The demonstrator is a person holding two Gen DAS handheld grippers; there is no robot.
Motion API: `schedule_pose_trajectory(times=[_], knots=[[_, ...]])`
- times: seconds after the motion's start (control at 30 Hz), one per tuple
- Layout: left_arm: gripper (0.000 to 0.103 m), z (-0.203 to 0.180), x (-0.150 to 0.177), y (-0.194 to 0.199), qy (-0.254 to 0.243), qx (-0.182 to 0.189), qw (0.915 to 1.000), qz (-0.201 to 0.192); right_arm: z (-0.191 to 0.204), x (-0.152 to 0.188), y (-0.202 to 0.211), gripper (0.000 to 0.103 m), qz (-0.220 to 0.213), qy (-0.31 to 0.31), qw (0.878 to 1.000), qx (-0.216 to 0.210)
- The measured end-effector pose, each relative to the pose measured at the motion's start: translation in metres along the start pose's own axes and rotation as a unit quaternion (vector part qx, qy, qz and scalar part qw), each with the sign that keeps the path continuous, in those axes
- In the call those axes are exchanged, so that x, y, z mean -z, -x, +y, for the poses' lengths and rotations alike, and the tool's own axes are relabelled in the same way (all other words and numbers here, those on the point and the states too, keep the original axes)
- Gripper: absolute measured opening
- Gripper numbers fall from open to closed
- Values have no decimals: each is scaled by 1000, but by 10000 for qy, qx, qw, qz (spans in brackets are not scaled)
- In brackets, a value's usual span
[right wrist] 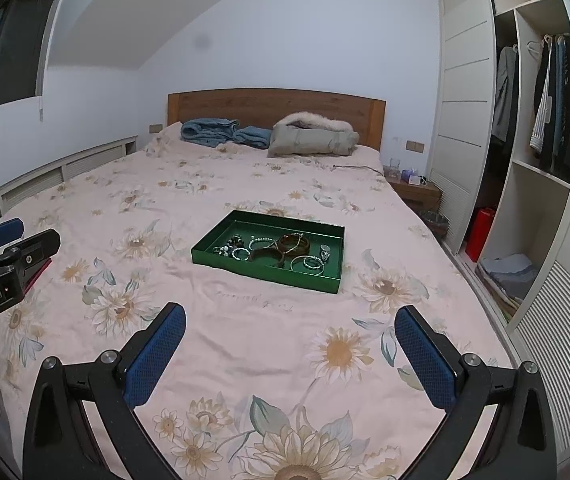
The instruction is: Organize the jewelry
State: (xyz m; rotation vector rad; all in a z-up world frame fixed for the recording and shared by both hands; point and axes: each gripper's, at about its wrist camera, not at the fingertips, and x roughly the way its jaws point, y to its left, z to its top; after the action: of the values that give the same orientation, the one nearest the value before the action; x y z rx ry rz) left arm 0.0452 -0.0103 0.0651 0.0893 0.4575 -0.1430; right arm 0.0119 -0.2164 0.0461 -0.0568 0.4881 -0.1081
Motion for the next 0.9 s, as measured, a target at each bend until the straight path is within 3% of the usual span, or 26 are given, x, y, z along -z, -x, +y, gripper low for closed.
schedule_pose_trajectory(times=[0.9], knots=[[67, 2, 13, -13, -69, -7, 9998, 162, -5, 9, -13, 103, 160, -38, 9998, 72]])
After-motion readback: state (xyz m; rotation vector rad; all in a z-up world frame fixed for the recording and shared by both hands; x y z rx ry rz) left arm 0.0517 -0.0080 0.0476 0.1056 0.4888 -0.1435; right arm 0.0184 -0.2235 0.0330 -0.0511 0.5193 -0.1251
